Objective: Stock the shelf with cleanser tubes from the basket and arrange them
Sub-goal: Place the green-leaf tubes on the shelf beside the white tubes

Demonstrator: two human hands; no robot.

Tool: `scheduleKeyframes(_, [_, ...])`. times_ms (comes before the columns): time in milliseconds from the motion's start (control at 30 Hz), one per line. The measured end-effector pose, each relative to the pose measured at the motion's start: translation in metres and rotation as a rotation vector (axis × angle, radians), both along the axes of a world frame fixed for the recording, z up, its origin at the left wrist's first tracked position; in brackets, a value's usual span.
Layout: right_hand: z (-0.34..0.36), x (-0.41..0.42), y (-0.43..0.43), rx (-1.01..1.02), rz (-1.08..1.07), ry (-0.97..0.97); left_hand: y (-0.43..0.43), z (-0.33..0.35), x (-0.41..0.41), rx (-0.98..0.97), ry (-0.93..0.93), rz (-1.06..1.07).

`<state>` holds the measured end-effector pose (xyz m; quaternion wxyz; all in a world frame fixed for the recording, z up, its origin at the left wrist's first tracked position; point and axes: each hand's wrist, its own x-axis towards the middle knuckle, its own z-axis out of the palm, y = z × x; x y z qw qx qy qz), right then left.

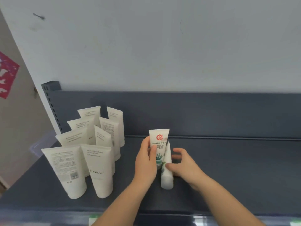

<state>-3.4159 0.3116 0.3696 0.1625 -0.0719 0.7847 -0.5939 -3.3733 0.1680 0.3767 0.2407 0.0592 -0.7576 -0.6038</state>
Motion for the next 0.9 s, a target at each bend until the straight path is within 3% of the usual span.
scheduleKeyframes(67, [0.008,-0.007,-0.005,0.089,0.090,-0.046,0.002,0.000,-0.003,-0.010,0.002,0.006])
scheduleKeyframes(200, [0.019,-0.017,-0.019,0.338,0.154,0.061,0.004,0.000,-0.009,0.006,-0.022,0.001])
scheduleKeyframes(333, [0.024,-0.036,-0.013,0.079,-0.014,0.006,0.001,0.001,-0.017,0.001,-0.001,0.016])
scheduleKeyframes(467, [0.029,-0.044,-0.006,-0.126,-0.072,0.169,-0.003,0.004,-0.032,-0.043,-0.017,0.063])
scheduleKeyframes(900, [0.012,-0.078,-0.020,0.078,-0.027,0.328,-0.030,0.010,-0.081,-0.146,-0.097,0.175])
